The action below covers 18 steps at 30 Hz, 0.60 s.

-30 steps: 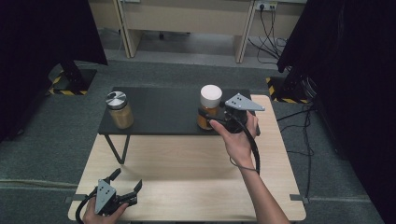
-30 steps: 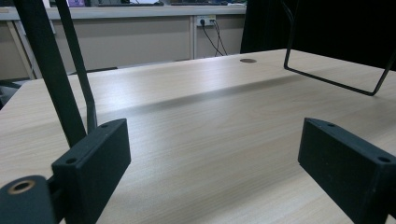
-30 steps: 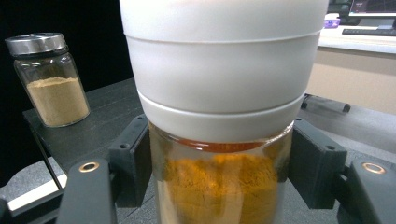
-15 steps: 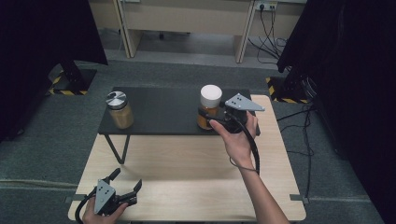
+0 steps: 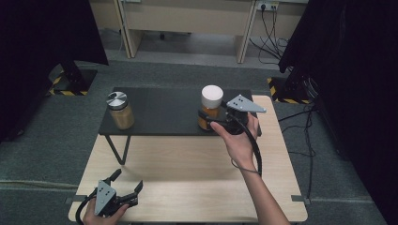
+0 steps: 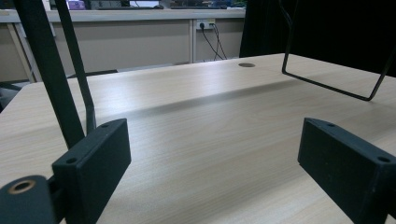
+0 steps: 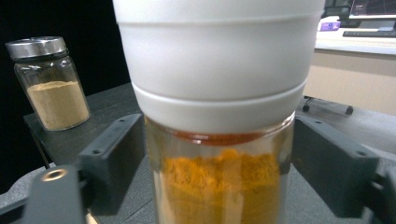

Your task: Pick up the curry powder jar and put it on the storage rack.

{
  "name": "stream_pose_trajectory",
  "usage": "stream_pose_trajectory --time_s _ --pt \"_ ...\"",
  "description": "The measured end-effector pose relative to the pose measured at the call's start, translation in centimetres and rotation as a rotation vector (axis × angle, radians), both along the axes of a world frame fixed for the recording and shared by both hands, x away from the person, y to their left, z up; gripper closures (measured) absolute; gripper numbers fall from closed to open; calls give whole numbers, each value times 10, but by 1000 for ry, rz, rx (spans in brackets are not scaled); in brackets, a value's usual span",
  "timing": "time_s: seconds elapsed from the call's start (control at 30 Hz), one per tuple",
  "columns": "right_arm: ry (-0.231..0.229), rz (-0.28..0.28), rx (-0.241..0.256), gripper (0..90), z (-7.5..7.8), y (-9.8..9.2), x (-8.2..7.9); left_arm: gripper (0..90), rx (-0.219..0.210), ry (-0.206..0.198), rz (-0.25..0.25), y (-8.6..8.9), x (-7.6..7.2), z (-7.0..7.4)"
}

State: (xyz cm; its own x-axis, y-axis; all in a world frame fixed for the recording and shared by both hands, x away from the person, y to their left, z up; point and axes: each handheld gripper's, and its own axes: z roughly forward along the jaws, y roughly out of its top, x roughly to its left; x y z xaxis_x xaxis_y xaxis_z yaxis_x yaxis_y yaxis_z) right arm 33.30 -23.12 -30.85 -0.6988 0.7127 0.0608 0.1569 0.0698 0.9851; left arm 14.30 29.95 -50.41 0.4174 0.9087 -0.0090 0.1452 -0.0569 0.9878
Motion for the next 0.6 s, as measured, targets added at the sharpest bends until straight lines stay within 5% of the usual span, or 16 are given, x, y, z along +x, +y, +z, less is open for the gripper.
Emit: stream_pose_trajectory --time_s 0.2,0.6 --pt "-21 -8 -7 28 -1 2 -9 87 -1 -5 1 0 0 1" --pt "-56 -30 -32 18 -3 -11 -49 89 -3 -11 0 -1 -2 1"
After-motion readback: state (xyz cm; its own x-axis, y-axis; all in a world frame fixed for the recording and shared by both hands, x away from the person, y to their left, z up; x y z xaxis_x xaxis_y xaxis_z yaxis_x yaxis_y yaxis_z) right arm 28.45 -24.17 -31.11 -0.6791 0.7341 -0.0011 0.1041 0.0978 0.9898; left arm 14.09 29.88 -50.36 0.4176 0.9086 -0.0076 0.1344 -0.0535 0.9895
